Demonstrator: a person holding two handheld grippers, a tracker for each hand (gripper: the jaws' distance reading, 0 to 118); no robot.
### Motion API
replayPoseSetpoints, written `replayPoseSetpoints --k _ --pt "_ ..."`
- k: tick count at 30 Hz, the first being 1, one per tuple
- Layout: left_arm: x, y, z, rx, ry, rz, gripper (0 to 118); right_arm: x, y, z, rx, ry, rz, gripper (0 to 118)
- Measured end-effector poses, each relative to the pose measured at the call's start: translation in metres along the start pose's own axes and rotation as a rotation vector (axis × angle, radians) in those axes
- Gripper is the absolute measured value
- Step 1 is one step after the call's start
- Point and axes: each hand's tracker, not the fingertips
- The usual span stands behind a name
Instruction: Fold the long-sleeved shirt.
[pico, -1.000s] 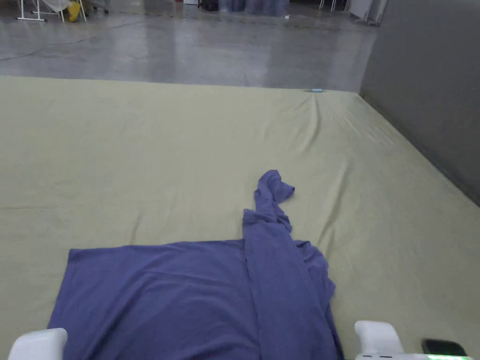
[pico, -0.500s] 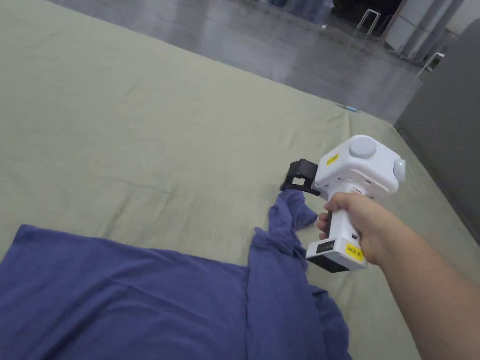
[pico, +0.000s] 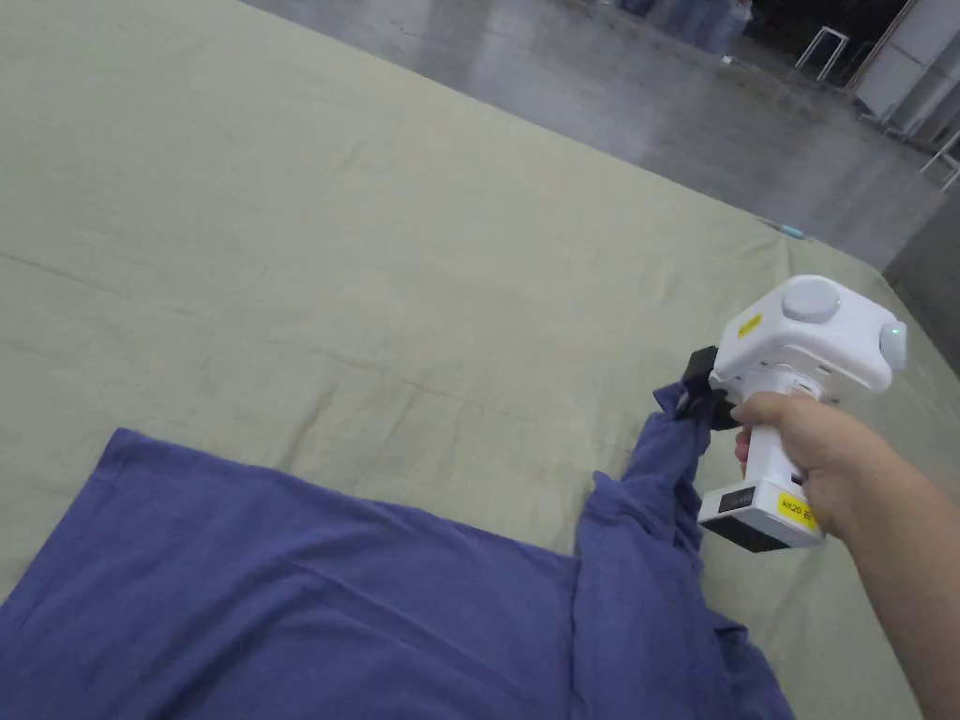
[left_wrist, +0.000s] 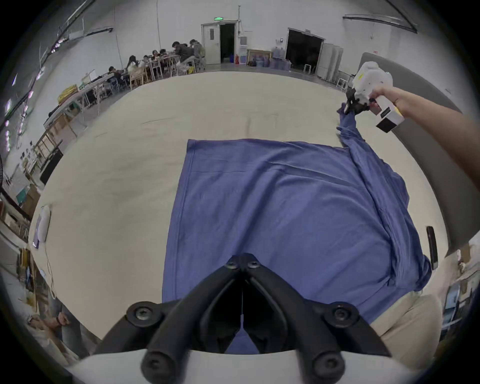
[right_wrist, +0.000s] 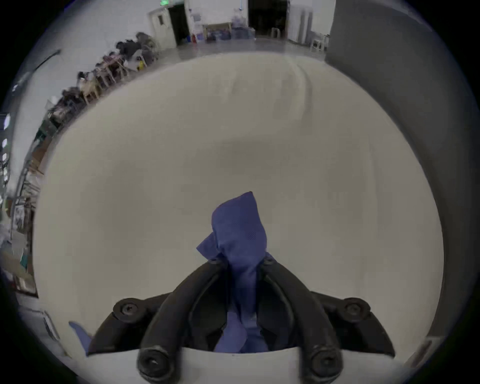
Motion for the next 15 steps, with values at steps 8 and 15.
replayPoseSetpoints --k 8,15 --pt "0.001 -0.004 0.01 0.009 0.007 0.017 0 -0.009 -0.13 0.162 0.123 0.04 0.289 14" --pt "0.007 -0.004 0.023 0.038 -0.009 0.016 0 0.015 -0.263 0.114 -0.11 0.045 0.136 13"
